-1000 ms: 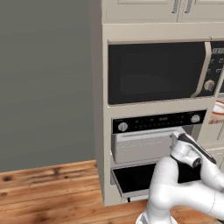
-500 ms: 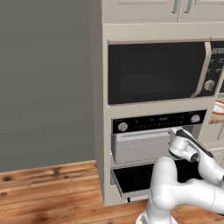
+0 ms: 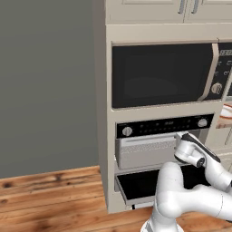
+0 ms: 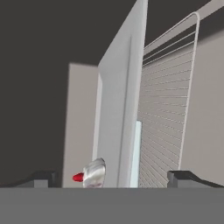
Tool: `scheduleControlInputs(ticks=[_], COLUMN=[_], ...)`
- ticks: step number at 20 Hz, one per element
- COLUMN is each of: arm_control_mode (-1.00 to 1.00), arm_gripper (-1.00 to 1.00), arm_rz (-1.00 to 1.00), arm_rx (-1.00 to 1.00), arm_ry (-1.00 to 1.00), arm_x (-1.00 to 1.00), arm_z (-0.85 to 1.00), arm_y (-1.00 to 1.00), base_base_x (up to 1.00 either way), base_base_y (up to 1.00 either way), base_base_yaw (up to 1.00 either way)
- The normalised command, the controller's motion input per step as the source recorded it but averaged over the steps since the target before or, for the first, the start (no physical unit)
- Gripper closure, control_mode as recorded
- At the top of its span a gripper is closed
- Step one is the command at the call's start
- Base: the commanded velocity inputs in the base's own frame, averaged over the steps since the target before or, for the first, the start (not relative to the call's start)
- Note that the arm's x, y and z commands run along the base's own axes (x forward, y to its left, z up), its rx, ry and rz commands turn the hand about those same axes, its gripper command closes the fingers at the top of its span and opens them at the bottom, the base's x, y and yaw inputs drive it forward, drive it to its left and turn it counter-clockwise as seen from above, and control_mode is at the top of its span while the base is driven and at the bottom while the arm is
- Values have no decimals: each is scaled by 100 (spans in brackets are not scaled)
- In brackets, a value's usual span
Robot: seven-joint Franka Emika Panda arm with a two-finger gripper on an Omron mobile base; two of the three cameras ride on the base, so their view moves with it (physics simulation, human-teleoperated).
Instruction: Take the baked cake out of the oven and place it on the plate for cooling. Then close the oven door.
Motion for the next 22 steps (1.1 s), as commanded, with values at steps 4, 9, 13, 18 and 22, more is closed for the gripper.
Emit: scheduleControlInputs(ticks=[4, 9, 13, 18, 22], arm_control_mode=[-100, -100, -100, -100, -100], arm_gripper=[-100, -100, -100, -100, -100], arm_rz=[0, 0, 0, 2, 4], arm_rx=[0, 0, 0, 8, 10], arm_ry=[0, -2, -9, -13, -16], arm_x=[1, 3, 4, 24, 20], arm_z=[0, -15, -34, -33, -43], arm_y=[0, 0, 0, -1, 0], base_base_x=[0, 0, 0, 0, 0], base_base_y=[0, 0, 0, 0, 0], base_base_yaw=[0, 0, 0, 0, 0])
